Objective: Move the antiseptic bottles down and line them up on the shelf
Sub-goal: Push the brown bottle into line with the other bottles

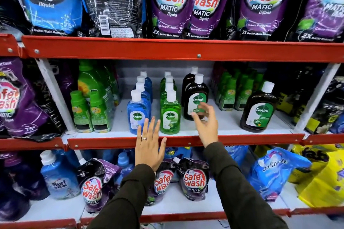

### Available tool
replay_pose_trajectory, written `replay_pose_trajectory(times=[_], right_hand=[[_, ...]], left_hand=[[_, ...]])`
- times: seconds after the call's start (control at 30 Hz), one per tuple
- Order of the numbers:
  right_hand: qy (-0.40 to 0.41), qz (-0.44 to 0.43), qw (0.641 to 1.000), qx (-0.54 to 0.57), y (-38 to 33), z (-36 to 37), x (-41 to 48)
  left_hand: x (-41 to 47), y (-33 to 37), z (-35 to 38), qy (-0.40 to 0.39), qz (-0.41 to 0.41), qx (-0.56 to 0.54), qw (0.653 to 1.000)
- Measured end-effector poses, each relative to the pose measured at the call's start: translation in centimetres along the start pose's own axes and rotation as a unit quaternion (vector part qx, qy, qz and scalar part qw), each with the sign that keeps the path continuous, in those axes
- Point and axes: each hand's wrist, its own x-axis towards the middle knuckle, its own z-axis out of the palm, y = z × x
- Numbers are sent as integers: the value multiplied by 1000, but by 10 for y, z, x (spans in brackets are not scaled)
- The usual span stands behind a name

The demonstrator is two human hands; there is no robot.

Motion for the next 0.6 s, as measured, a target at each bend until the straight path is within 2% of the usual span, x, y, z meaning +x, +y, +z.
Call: replay_pose_trajectory(times=[0.17,0.3,0.43,0.6], right_hand=[[232,-48,970,-48,5,-69,15],[346,6,928,-136,16,-119,32],[309,101,929,-177,23,-158,48],[199,104,972,-64,29,-181,67]], left_hand=[[-1,0,1,11,2,0,1000],[0,0,2,19,6,-2,1000],[1,1,2,16,9,3,1000],[0,1,1,19,8,-2,1000]])
